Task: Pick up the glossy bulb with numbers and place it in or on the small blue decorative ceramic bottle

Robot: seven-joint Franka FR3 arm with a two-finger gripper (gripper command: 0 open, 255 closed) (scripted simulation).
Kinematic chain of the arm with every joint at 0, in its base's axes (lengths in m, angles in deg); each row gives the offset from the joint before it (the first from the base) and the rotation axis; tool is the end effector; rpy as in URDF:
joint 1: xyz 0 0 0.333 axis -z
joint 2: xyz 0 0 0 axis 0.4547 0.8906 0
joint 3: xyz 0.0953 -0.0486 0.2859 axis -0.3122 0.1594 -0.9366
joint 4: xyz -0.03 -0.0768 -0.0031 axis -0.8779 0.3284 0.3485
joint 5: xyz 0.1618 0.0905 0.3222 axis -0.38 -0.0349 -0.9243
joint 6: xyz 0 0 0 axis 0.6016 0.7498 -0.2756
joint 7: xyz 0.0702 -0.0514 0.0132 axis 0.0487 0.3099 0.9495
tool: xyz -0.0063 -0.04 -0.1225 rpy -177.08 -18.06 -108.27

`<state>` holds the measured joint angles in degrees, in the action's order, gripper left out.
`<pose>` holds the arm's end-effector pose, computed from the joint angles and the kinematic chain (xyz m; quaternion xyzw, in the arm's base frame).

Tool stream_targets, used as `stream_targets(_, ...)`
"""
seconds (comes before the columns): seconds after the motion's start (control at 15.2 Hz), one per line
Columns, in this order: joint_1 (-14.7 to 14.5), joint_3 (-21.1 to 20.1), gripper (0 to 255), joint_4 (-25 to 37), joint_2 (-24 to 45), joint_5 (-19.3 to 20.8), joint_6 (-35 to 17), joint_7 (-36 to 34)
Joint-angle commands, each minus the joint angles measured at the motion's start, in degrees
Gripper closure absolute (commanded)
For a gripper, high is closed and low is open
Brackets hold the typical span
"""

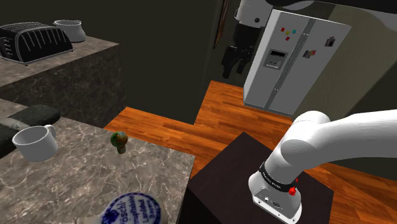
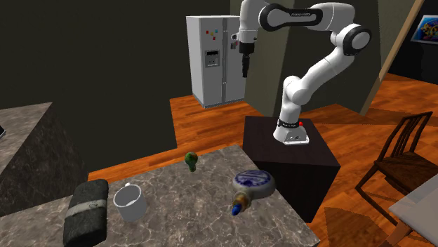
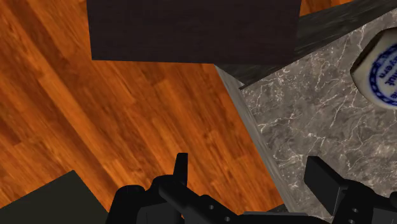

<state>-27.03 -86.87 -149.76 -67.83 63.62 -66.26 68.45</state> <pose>0.2835 0.0277 0.5507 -0.9998 -0.0007 -0.0039 0.0174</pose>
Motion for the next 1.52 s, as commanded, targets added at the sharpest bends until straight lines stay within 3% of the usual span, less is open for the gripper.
stream_targets(0.0, 0.0, 0.0, 0, 0.0, 0.0, 0.0, 0.0, 0.0)
stream_targets(0.79, -2.6, -11.8, 0, -0.5, 17.3, -4.9, -18.6, -10.9)
stream_targets(1.12, -2.8, -16.5, 0, 2.6, 27.1, -4.2, -25.6, -16.0)
stream_targets(1.45, -2.9, -20.6, 0, 7.6, 38.1, -0.9, -31.3, -22.2)
